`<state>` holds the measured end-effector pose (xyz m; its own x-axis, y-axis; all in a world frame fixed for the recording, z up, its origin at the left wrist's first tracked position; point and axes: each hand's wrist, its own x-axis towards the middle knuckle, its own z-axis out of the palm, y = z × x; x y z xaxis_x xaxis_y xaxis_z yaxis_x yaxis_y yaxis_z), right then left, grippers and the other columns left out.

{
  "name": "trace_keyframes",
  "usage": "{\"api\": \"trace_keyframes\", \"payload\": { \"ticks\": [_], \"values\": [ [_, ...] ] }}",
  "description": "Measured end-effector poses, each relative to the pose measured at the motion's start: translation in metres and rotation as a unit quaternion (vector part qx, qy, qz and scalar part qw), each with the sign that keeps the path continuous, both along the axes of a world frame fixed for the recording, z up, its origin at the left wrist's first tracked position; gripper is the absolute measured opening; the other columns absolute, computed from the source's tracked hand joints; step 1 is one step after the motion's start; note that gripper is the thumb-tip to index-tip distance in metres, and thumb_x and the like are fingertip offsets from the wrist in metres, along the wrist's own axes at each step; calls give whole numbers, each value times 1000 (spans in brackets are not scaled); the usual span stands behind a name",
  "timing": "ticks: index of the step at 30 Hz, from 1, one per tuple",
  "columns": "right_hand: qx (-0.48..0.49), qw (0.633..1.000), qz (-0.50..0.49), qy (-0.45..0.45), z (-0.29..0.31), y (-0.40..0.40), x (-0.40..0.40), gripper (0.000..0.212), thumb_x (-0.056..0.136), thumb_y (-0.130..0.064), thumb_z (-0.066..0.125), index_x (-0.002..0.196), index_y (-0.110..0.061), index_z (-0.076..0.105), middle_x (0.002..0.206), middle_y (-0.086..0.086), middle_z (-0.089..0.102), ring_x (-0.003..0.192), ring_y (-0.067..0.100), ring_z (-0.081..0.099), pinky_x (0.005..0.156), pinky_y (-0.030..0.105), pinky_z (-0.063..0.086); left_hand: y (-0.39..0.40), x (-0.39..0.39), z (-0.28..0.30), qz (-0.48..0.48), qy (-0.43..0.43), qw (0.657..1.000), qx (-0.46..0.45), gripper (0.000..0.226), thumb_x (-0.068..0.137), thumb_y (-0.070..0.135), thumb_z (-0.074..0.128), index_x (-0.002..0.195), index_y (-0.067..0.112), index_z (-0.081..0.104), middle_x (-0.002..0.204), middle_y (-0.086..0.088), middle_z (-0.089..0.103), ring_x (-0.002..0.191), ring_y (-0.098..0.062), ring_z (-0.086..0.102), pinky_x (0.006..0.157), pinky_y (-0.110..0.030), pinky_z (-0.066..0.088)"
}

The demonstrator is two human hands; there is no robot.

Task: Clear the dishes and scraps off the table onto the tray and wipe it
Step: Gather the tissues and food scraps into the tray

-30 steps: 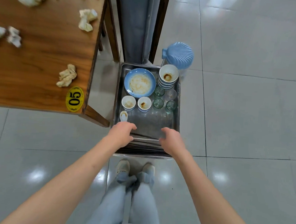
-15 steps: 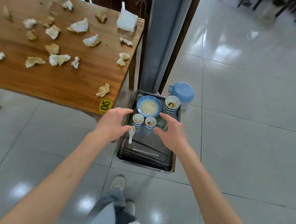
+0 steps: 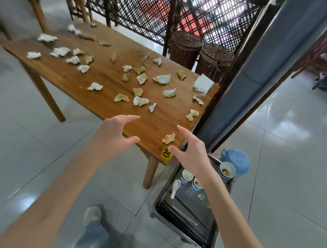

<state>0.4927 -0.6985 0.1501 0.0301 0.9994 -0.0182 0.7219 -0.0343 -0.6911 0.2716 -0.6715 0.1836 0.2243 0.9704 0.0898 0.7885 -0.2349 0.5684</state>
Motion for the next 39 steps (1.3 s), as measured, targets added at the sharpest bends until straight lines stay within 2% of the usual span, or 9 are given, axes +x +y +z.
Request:
{"api": "trace_keyframes", "payload": {
  "ticks": [6, 9, 11, 15, 21, 30, 34, 39],
  "values": [
    [1, 999, 36, 2, 12, 84, -75, 71, 81, -36, 69, 142, -29, 33, 141, -8, 45, 129, 12, 42, 105, 31, 38, 60, -78, 16, 40, -13, 999, 0, 65, 77, 25, 75, 135, 21, 48, 135, 0, 53, 124, -15, 49, 100, -28, 38],
    [4, 999, 42, -4, 14, 133, -123, 72, 81, -36, 70, 142, -33, 32, 143, -9, 43, 131, 12, 40, 99, 25, 37, 104, -124, 18, 60, -17, 998, -10, 66, 76, 26, 76, 136, 23, 47, 136, 0, 52, 125, -17, 47, 101, -33, 40],
    [5, 999, 30, -15, 12, 168, -155, 73, 80, -37, 71, 141, -37, 32, 143, -10, 42, 131, 14, 40, 95, 25, 39, 137, -157, 17, 69, -19, 997, -13, 67, 76, 27, 76, 136, 24, 47, 137, 0, 51, 126, -17, 47, 100, -32, 40],
    [-5, 1000, 12, -15, 5, 231, -211, 74, 78, -38, 72, 140, -40, 31, 144, -12, 41, 133, 14, 38, 98, 27, 38, 201, -219, 16, 68, -8, 998, -16, 65, 75, 28, 76, 134, 26, 48, 135, 3, 53, 124, -14, 49, 97, -29, 41],
    [-19, 999, 44, -7, -8, 328, -296, 73, 79, -38, 71, 141, -37, 31, 145, -11, 40, 134, 14, 36, 100, 28, 37, 299, -298, 3, 82, 2, 996, -19, 64, 75, 29, 76, 134, 28, 49, 136, 4, 52, 124, -14, 49, 96, -29, 42],
    [-45, 996, 77, -3, -26, 490, -386, 71, 82, -33, 69, 141, -34, 30, 146, -7, 39, 133, 16, 36, 101, 29, 39, 460, -383, -26, 100, 1, 994, -43, 62, 77, 28, 75, 133, 29, 49, 138, 4, 50, 126, -16, 46, 98, -32, 41],
    [-61, 996, 61, -2, -37, 569, -417, 74, 81, -31, 71, 142, -33, 31, 145, -4, 40, 131, 15, 39, 99, 25, 40, 546, -412, -38, 83, 26, 995, -51, 59, 78, 29, 74, 131, 30, 50, 136, 5, 52, 124, -14, 47, 99, -30, 39],
    [-115, 991, 66, -27, -58, 645, -458, 83, 77, -25, 76, 144, -31, 28, 149, -3, 33, 135, 17, 33, 106, 32, 36, 635, -452, -62, 77, 35, 993, -85, 59, 76, 29, 76, 129, 31, 52, 131, 6, 55, 120, -14, 51, 94, -28, 43]
  ]
}}
